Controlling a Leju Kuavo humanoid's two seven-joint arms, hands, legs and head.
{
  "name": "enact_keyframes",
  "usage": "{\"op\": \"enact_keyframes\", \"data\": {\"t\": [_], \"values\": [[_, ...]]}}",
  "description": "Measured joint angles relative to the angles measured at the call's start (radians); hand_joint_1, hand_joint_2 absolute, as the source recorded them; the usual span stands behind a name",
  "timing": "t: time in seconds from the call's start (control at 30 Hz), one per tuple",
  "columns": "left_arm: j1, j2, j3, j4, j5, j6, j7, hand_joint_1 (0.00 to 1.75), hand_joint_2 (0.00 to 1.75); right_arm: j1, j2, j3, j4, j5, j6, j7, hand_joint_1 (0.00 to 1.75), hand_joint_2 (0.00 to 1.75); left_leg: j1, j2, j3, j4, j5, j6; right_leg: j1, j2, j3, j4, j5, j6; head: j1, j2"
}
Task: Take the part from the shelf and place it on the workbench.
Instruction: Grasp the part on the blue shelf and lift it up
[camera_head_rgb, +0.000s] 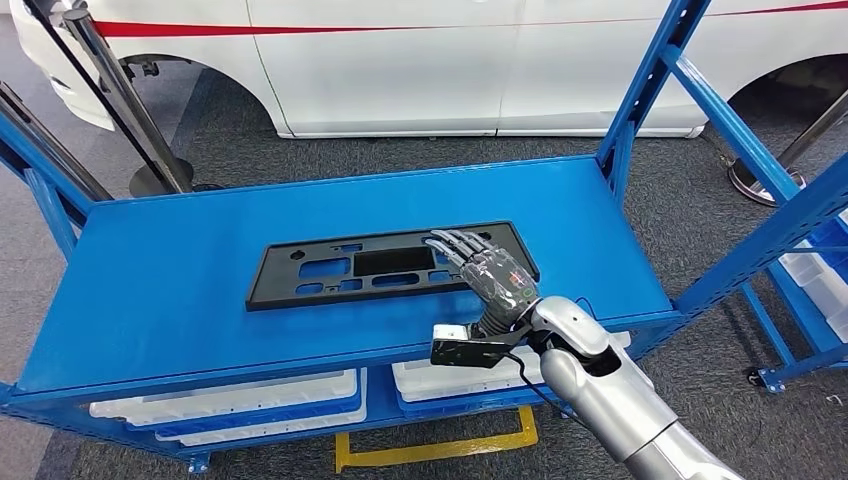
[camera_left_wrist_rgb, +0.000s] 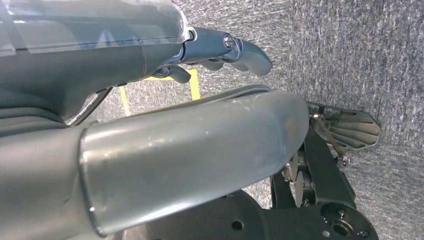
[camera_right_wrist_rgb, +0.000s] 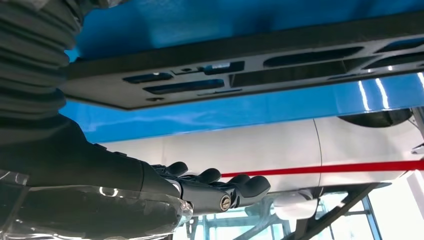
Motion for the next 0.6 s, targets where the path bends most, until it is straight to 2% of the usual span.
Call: {"op": "enact_keyframes", "data": {"t": [0.4, 0.6], "values": [[-0.001, 0.0, 0.001, 0.0, -0.02, -0.001, -0.002, 0.0, 0.0, -0.009, 0.021, 0.042, 0.037, 0.043, -0.01, 0.018, 0.0, 1.75, 0.002, 0.0, 0.0, -0.001, 0.001, -0.001, 0.002, 0.0, 0.0, 0.001, 0.0, 0.0, 0.0, 0.0], [-0.005, 0.0, 0.001, 0.0, -0.039, -0.006, -0.003, 0.0, 0.0, -0.035, 0.097, 0.053, 0.144, 0.119, -0.077, 0.066, 0.0, 1.75, 0.002, 0.0, 0.001, -0.001, 0.001, -0.002, 0.002, 0.0, 0.0, 0.002, 0.0, 0.0, 0.0, 0.0]]}}
